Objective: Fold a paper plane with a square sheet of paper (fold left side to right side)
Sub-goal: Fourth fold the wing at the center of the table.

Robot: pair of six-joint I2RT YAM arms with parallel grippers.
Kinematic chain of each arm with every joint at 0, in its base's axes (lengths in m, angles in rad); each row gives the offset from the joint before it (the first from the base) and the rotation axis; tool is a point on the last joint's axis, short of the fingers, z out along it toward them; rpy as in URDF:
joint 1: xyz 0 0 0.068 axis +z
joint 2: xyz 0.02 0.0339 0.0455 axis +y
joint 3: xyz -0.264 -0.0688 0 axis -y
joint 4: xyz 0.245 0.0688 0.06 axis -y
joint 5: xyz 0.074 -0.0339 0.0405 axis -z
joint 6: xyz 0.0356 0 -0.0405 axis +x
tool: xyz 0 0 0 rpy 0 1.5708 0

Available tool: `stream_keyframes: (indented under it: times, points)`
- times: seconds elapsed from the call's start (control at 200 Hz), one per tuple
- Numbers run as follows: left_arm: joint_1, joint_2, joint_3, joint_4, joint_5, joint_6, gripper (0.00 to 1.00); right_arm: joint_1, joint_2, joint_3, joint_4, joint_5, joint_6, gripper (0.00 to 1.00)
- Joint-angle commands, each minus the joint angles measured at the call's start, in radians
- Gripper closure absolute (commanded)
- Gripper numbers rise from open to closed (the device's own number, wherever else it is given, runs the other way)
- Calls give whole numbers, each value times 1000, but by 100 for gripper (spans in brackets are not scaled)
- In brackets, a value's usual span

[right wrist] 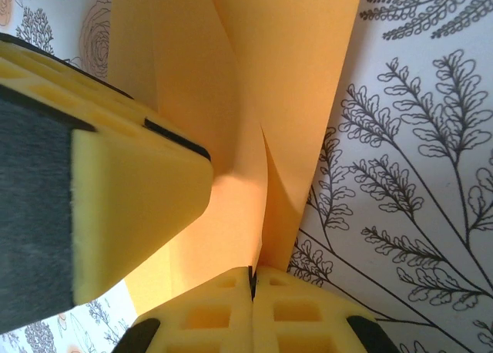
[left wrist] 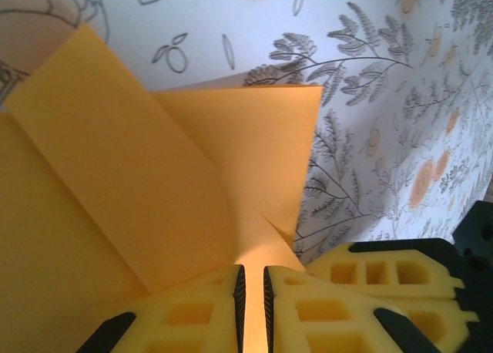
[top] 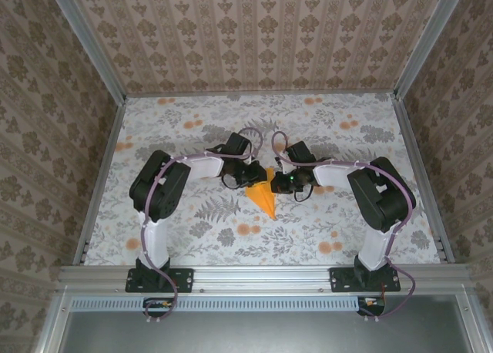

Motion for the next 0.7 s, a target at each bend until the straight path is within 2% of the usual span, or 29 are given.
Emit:
stream_keyframes:
  times: [0.0, 0.215, 0.395, 0.55, 0.695]
  points:
    - [2, 15, -11, -14, -24, 11, 83, 5, 34, 2, -98, 65, -29, 100]
    - [2, 27, -50, -18, -53, 6, 83, 5, 30, 8, -85, 60, -19, 96]
    - [3, 36, -82, -13, -70, -1, 83, -6, -31, 21, -52, 30, 20, 82]
    - [2, 40, -92, -8, -77, -3, 83, -14, -144, 13, -97, 39, 20, 70]
    - [2, 41, -93, -8, -78, -1, 83, -1, -239, -21, -158, -9, 16, 71]
